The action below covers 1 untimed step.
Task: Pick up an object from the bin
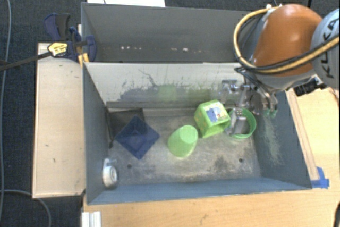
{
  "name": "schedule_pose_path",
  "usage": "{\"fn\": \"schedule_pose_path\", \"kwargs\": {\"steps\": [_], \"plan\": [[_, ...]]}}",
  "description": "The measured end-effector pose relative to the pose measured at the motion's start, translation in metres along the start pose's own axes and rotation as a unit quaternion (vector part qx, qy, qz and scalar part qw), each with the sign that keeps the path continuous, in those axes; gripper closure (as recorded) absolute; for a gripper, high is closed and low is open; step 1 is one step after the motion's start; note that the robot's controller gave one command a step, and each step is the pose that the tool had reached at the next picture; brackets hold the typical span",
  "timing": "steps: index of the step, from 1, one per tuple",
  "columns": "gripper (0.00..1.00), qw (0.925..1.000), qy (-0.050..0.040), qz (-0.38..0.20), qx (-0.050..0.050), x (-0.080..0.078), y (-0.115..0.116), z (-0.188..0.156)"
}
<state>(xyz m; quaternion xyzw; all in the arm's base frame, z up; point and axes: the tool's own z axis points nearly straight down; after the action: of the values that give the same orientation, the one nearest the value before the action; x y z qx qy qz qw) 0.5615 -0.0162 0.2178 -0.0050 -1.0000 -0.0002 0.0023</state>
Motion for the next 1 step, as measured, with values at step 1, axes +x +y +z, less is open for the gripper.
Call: {"fn": "schedule_pose_path", "kwargs": {"steps": [1], "plan": [[0.0, 1.0, -0.0042, 0.0, 0.0, -0.0013, 0.0, -0.0049]]}}
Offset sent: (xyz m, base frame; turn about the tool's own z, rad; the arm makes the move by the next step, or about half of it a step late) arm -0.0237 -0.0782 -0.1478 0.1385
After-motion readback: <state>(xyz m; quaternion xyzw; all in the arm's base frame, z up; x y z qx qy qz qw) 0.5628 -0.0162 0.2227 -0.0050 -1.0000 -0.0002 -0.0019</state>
